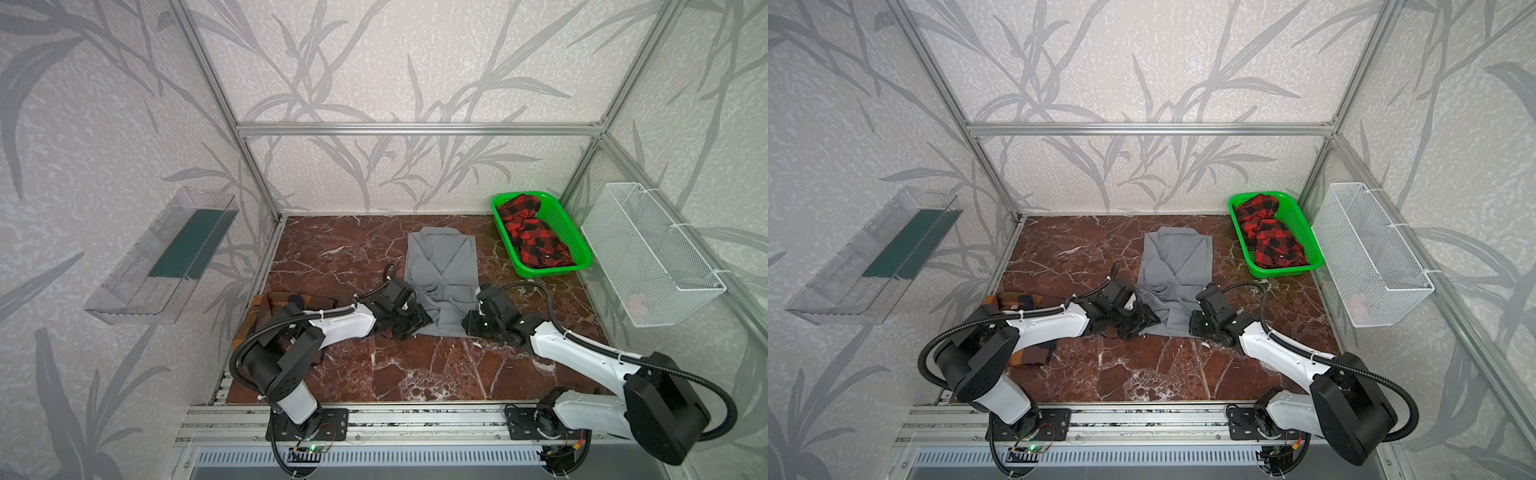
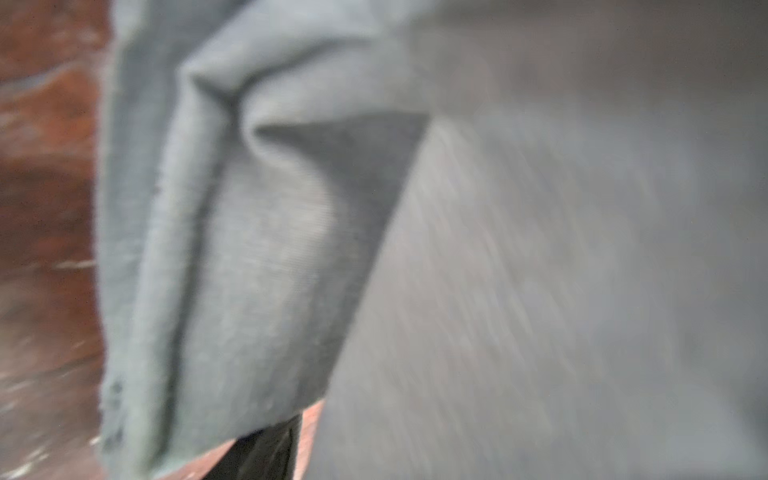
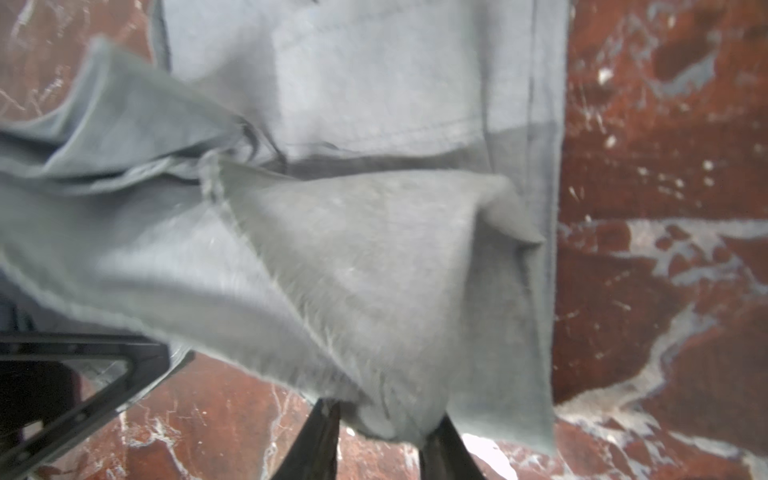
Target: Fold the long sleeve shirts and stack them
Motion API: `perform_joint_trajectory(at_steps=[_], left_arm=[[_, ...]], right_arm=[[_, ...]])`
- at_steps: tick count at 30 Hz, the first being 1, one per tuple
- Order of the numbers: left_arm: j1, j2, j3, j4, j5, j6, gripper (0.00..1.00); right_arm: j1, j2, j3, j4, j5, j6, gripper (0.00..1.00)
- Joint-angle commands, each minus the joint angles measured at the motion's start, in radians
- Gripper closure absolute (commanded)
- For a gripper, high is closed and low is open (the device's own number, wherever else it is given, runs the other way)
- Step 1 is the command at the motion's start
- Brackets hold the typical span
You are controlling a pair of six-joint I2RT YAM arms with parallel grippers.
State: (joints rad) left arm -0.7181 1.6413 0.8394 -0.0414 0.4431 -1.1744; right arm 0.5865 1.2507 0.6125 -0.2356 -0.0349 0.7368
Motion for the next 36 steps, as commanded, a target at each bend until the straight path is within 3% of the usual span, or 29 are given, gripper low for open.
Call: perform_joint_trajectory(at_steps=[1, 16, 23, 31, 36], left_arm=[[0.009, 0.015, 0.076, -0.033, 0.01, 0.022, 0.38], [0.042, 0.118, 0.318, -0.175, 0.022, 0.093, 0.39], [0.05, 0.211, 0.499, -0.26, 0.011, 0.134, 0.4], [0.07, 0.307, 0.692, -0.358, -0.003, 0.172, 0.41], [0.088, 0.28, 0.701, -0.355, -0.009, 0.173, 0.42]], right_arm=[[-0.017, 0.02, 0.054, 0.017, -0.006, -0.027, 0.68], [-0.157, 0.119, 0.18, 0.071, -0.08, -0.048, 0.68], [-0.209, 0.198, 0.278, 0.084, -0.113, -0.05, 0.68], [-0.229, 0.257, 0.356, 0.064, -0.112, -0.046, 0.61], [-0.25, 0.303, 0.406, 0.062, -0.114, -0.039, 0.59]])
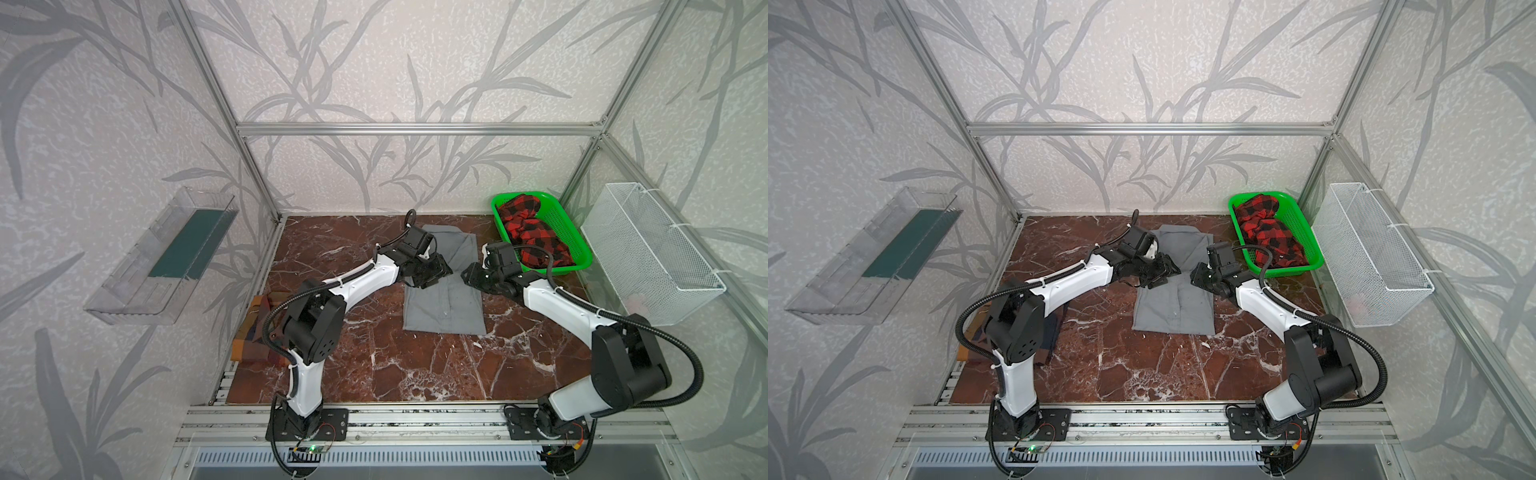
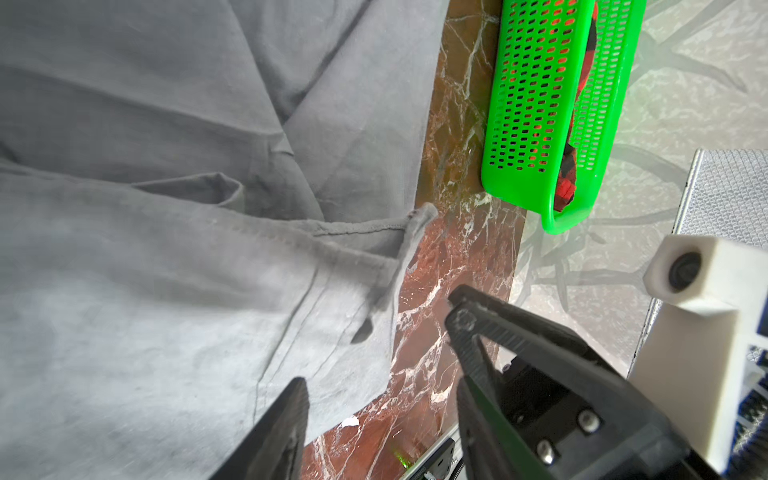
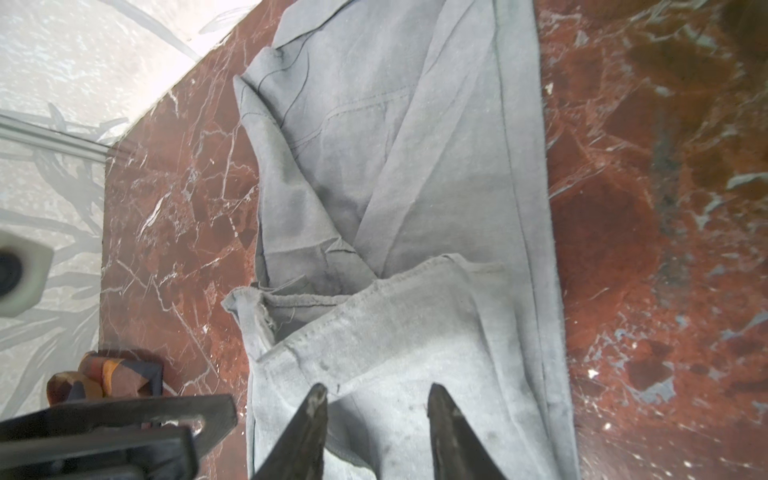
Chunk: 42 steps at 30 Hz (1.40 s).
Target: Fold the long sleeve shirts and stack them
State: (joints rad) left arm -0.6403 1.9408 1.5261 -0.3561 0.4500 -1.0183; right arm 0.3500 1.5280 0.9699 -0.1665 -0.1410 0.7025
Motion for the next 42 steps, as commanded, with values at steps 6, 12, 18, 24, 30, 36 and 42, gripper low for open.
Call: perform_joint_trajectory(at_steps=[6, 12, 18, 24, 30, 36, 42], left_arm=[[0.017, -0.148, -0.077, -0.041, -0.066, 0.047, 0.42], [0.018, -0.266, -0.228, -0.004, -0.086, 0.049, 0.42], [0.017, -0.343, -0.33, -0.002, -0.109, 0.068, 0.42], [0.005, -0.393, -0.43, 0.018, -0.135, 0.063, 0.41], [-0.072, -0.389, -0.507, 0.036, -0.189, 0.036, 0.35], [-0.149, -0.281, -0.488, 0.078, -0.173, 0.001, 0.34], [-0.165, -0.193, -0.436, 0.053, -0.19, 0.02, 0.33]], right_arm=[[-0.035, 0.096, 0.136, -0.05, -0.05, -0.015, 0.66], [-0.004, 0.083, 0.028, 0.054, -0.084, 0.042, 0.86], [0.017, 0.129, -0.036, 0.221, -0.125, 0.075, 0.87], [0.019, 0.287, 0.031, 0.261, -0.114, 0.092, 0.87], [0.019, 0.281, 0.08, 0.117, 0.028, 0.041, 0.8], [0.0, 0.257, 0.069, 0.034, 0.091, -0.024, 0.78], [-0.045, 0.212, 0.018, 0.019, 0.104, -0.042, 0.78]])
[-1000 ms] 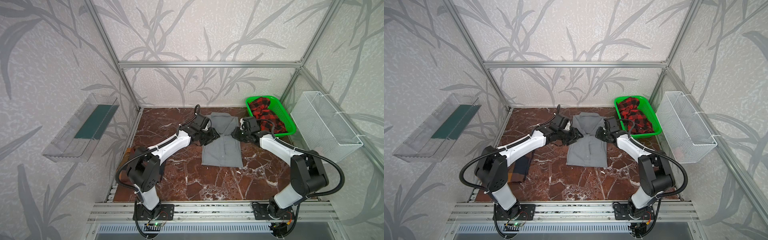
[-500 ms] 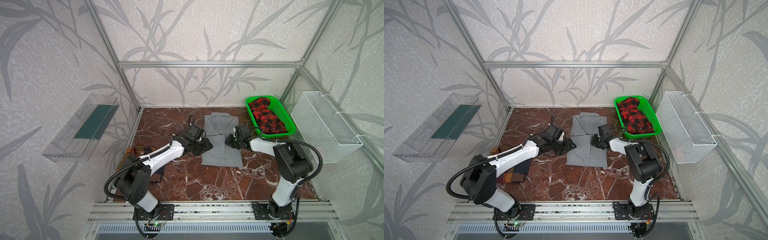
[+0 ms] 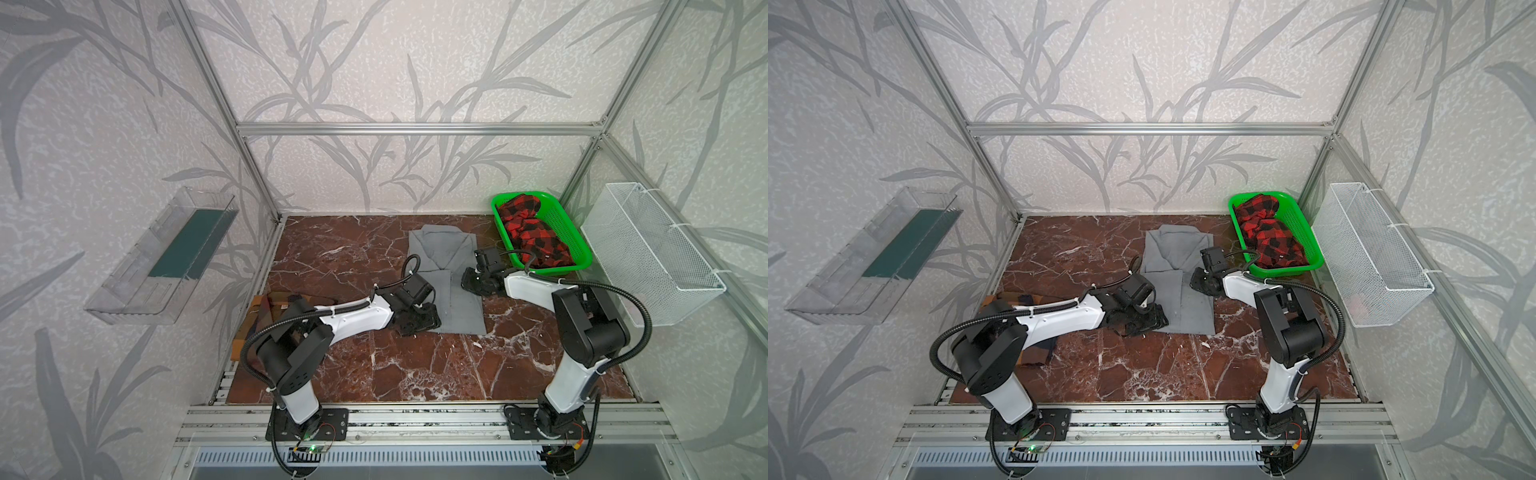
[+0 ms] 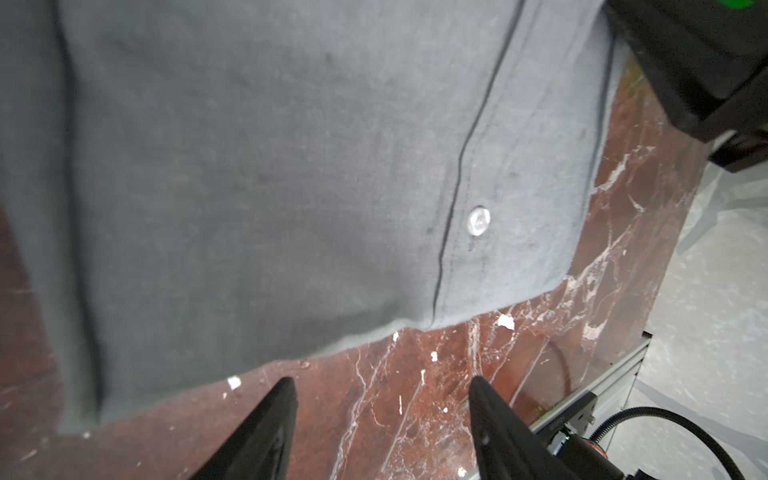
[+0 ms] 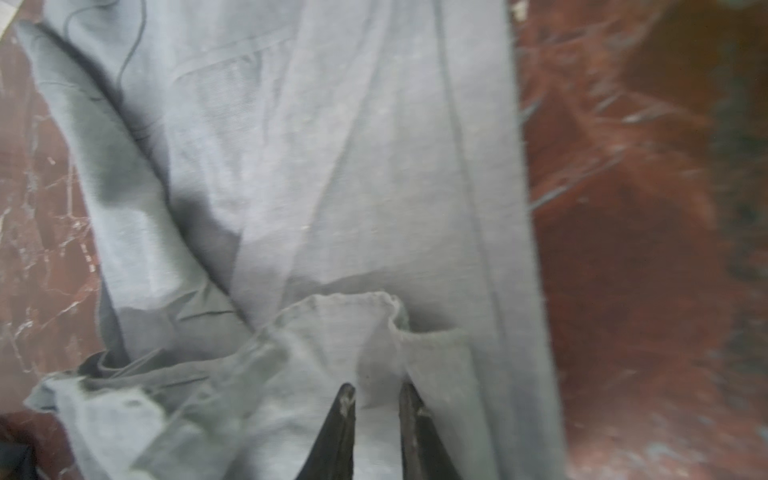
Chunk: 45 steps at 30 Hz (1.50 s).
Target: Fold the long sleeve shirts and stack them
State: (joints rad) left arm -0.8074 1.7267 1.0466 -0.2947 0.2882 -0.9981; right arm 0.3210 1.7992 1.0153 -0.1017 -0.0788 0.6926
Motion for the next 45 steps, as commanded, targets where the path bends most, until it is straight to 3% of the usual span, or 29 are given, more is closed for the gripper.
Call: perform_joint_trajectory(at_steps=[1, 8, 15, 20, 24, 28, 35, 38, 41, 45], left_arm=[[0.002, 0.036, 0.052, -0.013, -0.028, 0.003, 0.33], [0.016, 0.097, 0.109, -0.066, -0.043, 0.052, 0.32], [0.088, 0.105, 0.083, -0.087, -0.039, 0.096, 0.32], [0.127, 0.12, 0.11, -0.12, -0.034, 0.135, 0.32], [0.157, 0.145, 0.146, -0.151, -0.034, 0.165, 0.32], [0.217, 0.136, 0.193, -0.192, -0.041, 0.2, 0.31], [0.371, 0.001, 0.289, -0.311, -0.066, 0.284, 0.22], [0.418, -0.069, 0.308, -0.371, -0.081, 0.336, 0.19], [0.432, -0.156, 0.272, -0.405, -0.119, 0.377, 0.16], [0.432, -0.281, 0.122, -0.395, -0.119, 0.373, 0.14]], right_arm=[[-0.016, -0.075, -0.036, -0.042, 0.057, -0.043, 0.78], [-0.026, -0.087, -0.036, -0.101, 0.043, -0.108, 0.78], [-0.023, -0.174, -0.208, -0.029, -0.031, -0.081, 0.79], [0.04, -0.241, -0.311, -0.032, -0.034, -0.063, 0.79], [0.151, -0.32, -0.411, 0.006, -0.017, 0.019, 0.79], [0.36, -0.368, -0.436, 0.014, 0.049, 0.129, 0.79], [0.713, -0.276, -0.375, 0.113, 0.172, 0.333, 0.79], [0.854, -0.202, -0.275, 0.146, 0.204, 0.352, 0.78], [0.926, -0.155, -0.153, 0.122, 0.171, 0.32, 0.76], [0.93, -0.286, -0.111, -0.031, 0.251, 0.235, 0.68]])
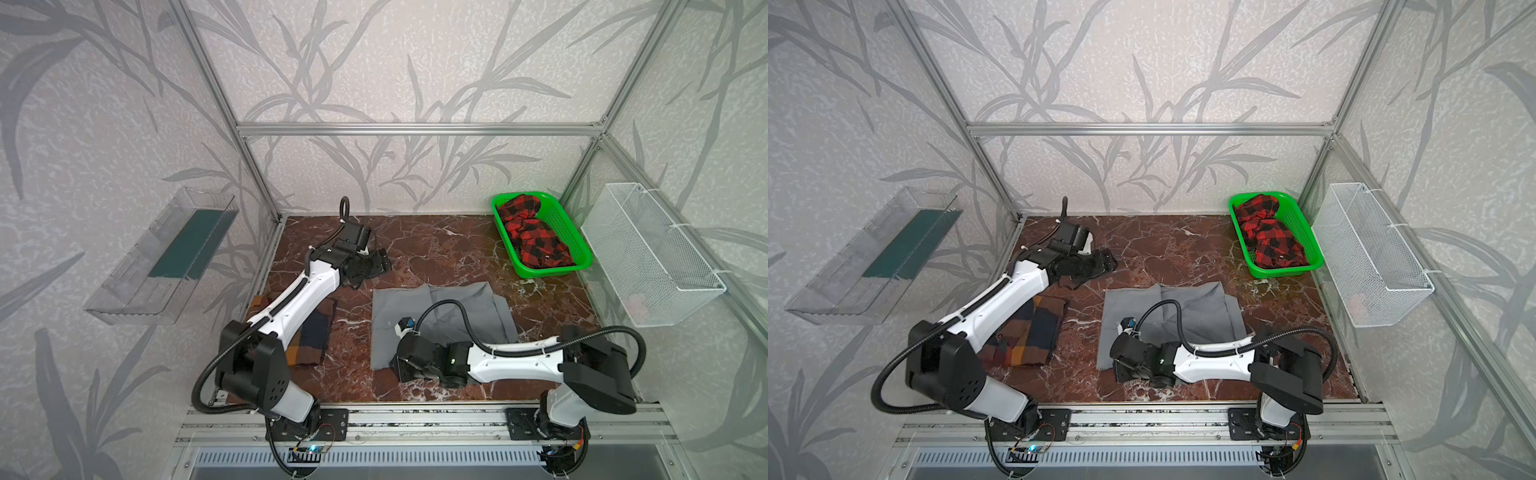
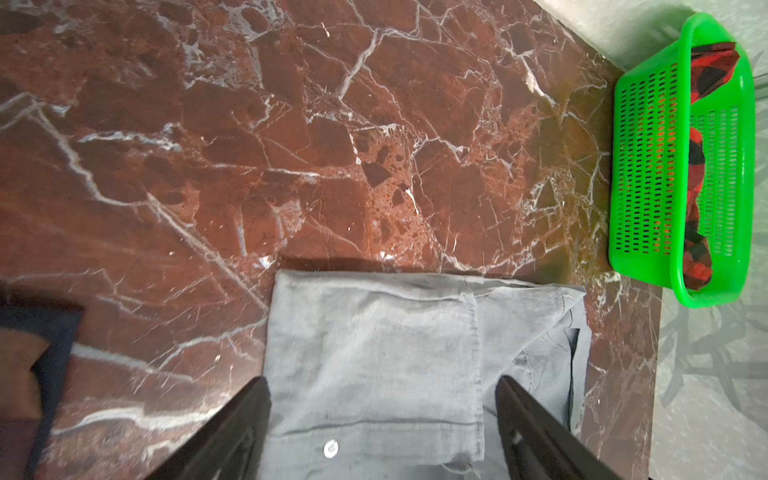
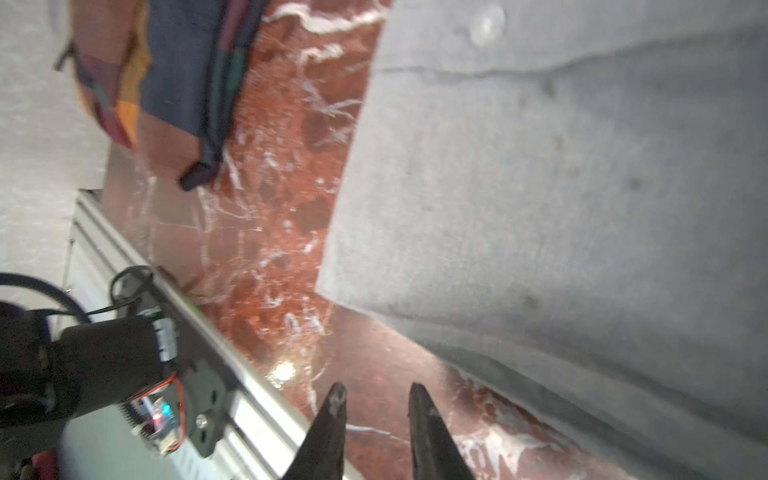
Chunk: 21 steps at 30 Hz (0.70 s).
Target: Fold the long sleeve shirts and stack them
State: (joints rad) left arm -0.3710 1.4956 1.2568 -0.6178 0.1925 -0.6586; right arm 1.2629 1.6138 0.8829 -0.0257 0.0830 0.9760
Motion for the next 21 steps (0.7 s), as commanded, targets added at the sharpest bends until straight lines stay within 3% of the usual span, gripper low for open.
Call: perform_joint_trajectory(at_steps=[1, 5, 9, 13, 17, 21], left_arm=[[-0.004, -0.084, -0.138, -0.058, -0.017, 0.025, 0.14], [-0.005, -0.177, -0.307, 0.005, 0.009, -0.002, 0.13], [-0.005, -0.205, -0.408, 0.042, 0.008, -0.006, 0.11], [-0.005, -0.196, -0.449, 0.063, 0.038, -0.004, 0.11], [-0.005, -0.175, -0.474, 0.081, 0.065, 0.001, 0.1], [-0.005, -0.165, -0.528, 0.123, 0.076, -0.01, 0.1]], right_arm=[[-0.016, -0.147, 0.014, -0.13, 0.114, -0.088, 0.65], [-0.111, -0.273, -0.009, -0.233, 0.099, -0.166, 0.63], [-0.298, -0.305, -0.013, -0.191, -0.076, -0.244, 0.67], [-0.375, -0.214, 0.082, -0.173, -0.196, -0.33, 0.73], [-0.453, -0.089, 0.1, -0.089, -0.343, -0.287, 0.79], [-0.479, -0.011, 0.048, -0.038, -0.311, -0.264, 0.82]])
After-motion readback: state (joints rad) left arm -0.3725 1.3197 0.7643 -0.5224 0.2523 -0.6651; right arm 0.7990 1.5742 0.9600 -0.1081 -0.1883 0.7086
